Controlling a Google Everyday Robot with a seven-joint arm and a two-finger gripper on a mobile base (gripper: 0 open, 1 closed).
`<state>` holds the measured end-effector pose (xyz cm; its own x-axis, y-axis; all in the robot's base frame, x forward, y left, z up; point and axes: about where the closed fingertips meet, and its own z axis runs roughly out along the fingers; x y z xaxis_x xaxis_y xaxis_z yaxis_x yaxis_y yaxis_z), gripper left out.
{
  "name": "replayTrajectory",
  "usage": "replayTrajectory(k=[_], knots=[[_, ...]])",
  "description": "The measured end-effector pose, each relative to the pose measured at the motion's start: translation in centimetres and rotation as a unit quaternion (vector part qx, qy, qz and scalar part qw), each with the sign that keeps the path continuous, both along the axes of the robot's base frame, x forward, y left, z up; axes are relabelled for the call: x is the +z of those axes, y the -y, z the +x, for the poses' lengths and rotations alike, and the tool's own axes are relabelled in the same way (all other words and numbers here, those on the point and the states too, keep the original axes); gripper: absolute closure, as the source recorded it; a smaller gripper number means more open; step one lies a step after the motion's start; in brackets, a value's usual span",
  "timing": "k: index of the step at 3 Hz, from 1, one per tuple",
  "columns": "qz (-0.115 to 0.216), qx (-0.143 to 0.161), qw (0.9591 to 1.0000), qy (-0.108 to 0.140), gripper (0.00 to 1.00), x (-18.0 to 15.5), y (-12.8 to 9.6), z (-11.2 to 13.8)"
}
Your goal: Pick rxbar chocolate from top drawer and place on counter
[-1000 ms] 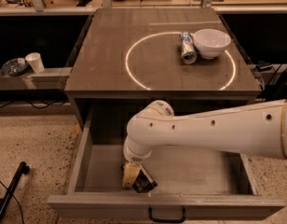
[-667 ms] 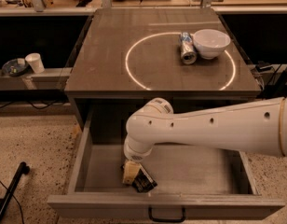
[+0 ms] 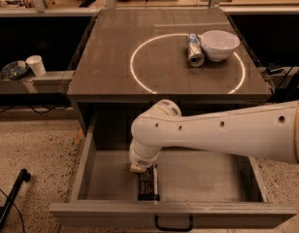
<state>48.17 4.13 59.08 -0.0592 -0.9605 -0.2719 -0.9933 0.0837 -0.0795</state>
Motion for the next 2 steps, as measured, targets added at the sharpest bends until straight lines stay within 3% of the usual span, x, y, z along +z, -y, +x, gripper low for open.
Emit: replayTrajectory(k=[1, 2], knots=[[0.0, 0.011, 0.9999, 0.0, 1.0, -0.14, 0.22, -0.08], [0.005, 0.046, 0.9989, 0.003, 1.0, -0.19, 0.16, -0.34]])
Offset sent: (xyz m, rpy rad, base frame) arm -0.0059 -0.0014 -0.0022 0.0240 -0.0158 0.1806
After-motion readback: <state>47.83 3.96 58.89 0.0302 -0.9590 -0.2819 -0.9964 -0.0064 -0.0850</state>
